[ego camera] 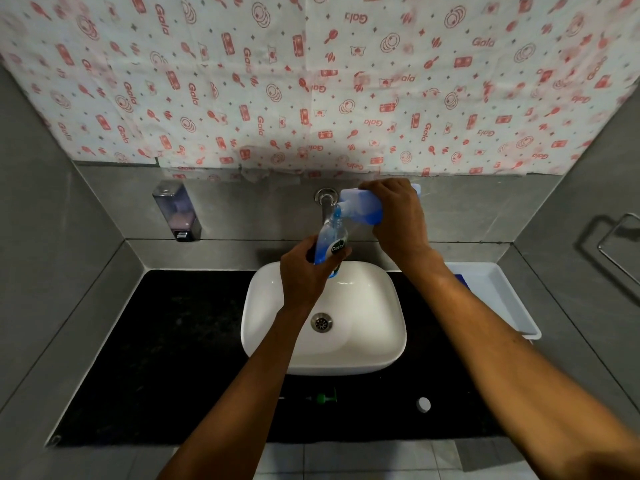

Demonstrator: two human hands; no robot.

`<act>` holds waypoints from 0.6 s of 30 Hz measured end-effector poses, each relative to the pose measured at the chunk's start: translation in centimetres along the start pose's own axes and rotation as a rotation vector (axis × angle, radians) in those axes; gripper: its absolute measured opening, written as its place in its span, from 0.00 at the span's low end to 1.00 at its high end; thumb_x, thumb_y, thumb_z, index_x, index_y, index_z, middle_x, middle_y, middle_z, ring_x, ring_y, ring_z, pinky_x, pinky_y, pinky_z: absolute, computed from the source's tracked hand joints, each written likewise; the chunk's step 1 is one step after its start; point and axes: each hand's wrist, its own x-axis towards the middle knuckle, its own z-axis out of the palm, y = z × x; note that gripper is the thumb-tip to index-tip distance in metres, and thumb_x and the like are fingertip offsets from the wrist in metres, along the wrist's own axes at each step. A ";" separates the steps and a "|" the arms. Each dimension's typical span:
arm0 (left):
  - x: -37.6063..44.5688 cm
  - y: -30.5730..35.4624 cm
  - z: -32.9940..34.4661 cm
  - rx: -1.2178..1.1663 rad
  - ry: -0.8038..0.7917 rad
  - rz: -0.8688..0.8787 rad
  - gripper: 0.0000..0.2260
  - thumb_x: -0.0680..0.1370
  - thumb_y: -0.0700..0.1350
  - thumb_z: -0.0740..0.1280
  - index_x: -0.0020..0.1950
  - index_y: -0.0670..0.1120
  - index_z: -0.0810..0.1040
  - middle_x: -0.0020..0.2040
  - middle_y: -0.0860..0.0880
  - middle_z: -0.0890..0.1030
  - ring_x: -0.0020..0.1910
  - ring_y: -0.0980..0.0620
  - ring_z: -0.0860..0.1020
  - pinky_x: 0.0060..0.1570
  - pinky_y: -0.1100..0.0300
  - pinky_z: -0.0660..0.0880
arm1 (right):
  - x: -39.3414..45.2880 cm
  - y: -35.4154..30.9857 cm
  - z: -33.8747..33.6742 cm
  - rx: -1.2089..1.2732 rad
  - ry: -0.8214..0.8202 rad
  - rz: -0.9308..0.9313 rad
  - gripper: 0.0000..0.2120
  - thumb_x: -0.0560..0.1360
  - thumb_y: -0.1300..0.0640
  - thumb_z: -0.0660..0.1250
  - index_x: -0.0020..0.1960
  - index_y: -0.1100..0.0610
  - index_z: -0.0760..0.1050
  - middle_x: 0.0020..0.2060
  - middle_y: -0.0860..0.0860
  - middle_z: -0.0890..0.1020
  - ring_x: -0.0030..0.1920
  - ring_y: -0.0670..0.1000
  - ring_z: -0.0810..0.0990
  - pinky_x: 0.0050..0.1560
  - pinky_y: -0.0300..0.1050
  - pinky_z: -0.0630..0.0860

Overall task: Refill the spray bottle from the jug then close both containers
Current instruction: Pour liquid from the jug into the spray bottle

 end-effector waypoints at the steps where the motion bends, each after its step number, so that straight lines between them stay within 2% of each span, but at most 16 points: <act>1: 0.0 0.0 0.0 0.001 0.000 0.001 0.13 0.72 0.51 0.81 0.49 0.45 0.83 0.38 0.50 0.84 0.34 0.51 0.81 0.37 0.60 0.79 | 0.0 0.0 0.0 0.000 -0.002 0.001 0.23 0.70 0.61 0.80 0.64 0.58 0.80 0.61 0.58 0.83 0.62 0.59 0.79 0.67 0.57 0.77; 6: 0.0 0.0 -0.1 0.002 0.002 0.011 0.14 0.72 0.51 0.81 0.49 0.46 0.83 0.37 0.52 0.83 0.36 0.51 0.81 0.36 0.67 0.78 | 0.0 0.1 0.1 -0.013 0.002 -0.010 0.23 0.70 0.61 0.80 0.64 0.57 0.80 0.61 0.57 0.83 0.62 0.58 0.79 0.67 0.55 0.76; 11: -0.1 0.1 -0.1 0.002 0.003 0.013 0.12 0.72 0.52 0.80 0.48 0.50 0.81 0.37 0.54 0.82 0.38 0.52 0.81 0.38 0.69 0.77 | 0.0 0.1 0.1 -0.025 0.006 -0.026 0.22 0.71 0.61 0.79 0.64 0.57 0.80 0.61 0.57 0.83 0.63 0.58 0.79 0.67 0.54 0.74; 18: 0.1 0.1 -0.1 0.008 -0.001 -0.001 0.15 0.72 0.52 0.80 0.51 0.44 0.84 0.39 0.48 0.85 0.36 0.50 0.82 0.40 0.57 0.81 | 0.2 0.0 0.1 -0.014 0.011 -0.017 0.23 0.71 0.60 0.79 0.65 0.57 0.80 0.62 0.57 0.83 0.64 0.58 0.78 0.68 0.55 0.74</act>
